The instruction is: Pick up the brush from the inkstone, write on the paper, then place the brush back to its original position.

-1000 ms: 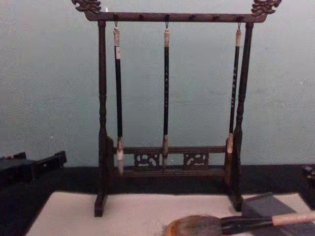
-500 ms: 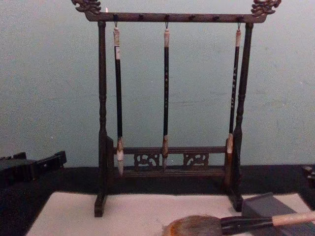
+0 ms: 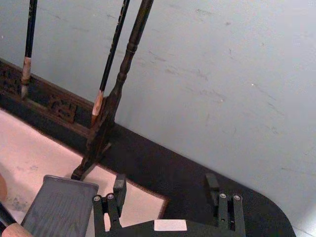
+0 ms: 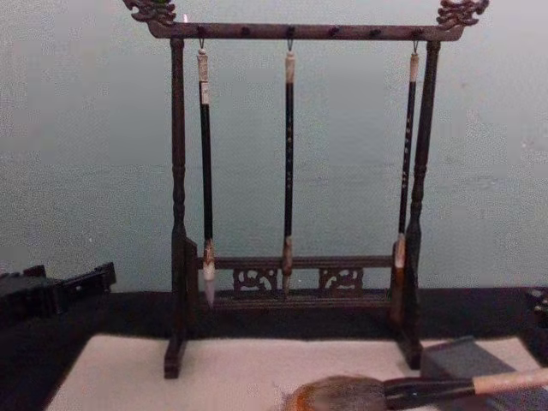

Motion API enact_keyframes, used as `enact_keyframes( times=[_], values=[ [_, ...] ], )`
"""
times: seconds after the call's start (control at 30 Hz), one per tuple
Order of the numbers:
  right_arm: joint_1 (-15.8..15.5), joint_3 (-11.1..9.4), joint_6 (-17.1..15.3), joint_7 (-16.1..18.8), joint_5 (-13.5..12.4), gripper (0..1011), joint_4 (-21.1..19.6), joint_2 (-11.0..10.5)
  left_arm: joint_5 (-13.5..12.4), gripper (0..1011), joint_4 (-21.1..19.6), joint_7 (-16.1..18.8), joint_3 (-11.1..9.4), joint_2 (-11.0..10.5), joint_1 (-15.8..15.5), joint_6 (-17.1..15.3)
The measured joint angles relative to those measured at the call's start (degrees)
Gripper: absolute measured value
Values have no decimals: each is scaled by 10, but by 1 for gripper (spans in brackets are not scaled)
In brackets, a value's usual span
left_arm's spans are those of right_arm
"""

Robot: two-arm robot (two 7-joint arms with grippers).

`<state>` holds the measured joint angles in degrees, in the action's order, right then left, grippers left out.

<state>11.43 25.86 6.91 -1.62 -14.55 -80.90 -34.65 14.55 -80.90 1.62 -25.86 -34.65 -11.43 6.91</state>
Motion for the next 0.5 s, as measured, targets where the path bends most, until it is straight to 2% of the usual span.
enact_keyframes(
  times=[0.5],
  values=[
    [0,0,0,0,0,1008,0,0,0,1002,0,0,0,0,0,0]
  ],
)
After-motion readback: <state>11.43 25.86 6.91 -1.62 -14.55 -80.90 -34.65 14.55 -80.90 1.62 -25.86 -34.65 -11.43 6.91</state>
